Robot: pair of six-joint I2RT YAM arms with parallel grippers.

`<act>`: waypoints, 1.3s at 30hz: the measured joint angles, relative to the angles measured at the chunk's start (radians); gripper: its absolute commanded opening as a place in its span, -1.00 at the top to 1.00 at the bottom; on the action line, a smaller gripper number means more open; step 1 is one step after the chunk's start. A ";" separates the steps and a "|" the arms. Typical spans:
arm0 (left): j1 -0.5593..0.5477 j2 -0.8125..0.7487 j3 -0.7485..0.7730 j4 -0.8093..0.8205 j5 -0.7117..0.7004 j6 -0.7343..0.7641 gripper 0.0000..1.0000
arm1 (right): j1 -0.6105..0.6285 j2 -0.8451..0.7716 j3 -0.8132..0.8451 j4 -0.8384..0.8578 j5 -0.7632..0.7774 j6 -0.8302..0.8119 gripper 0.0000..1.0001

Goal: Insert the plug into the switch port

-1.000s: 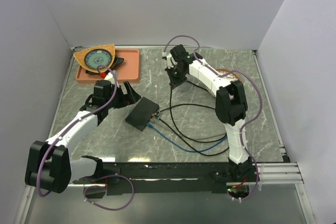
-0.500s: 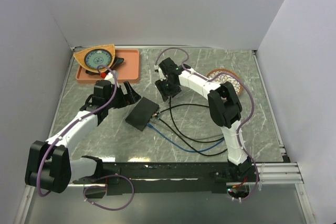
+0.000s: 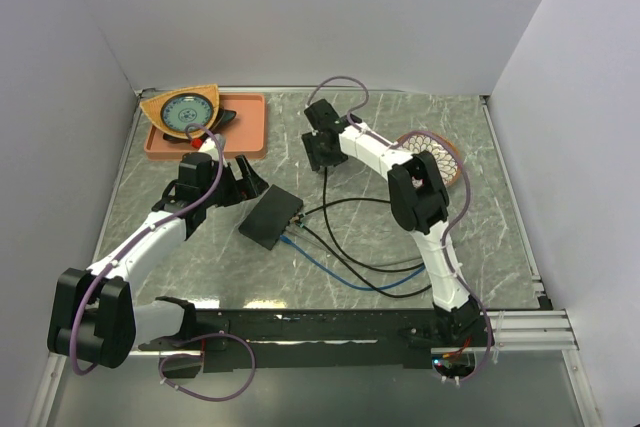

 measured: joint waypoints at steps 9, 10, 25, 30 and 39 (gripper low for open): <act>0.000 -0.006 0.000 -0.001 -0.007 0.002 -0.92 | -0.023 0.047 0.009 0.000 -0.005 0.052 0.34; 0.000 -0.008 0.000 -0.001 -0.008 0.002 -0.93 | -0.026 0.050 0.011 -0.001 -0.012 0.057 0.40; 0.000 -0.028 0.000 -0.007 -0.008 0.002 -0.92 | -0.049 0.099 0.098 -0.047 -0.119 -0.070 1.00; 0.000 -0.022 0.000 -0.004 -0.005 0.001 -0.92 | -0.050 -0.039 -0.114 0.035 -0.262 -0.146 1.00; 0.006 0.032 0.000 0.071 0.077 -0.014 -0.92 | -0.023 -0.274 -0.279 0.132 -0.563 -0.237 1.00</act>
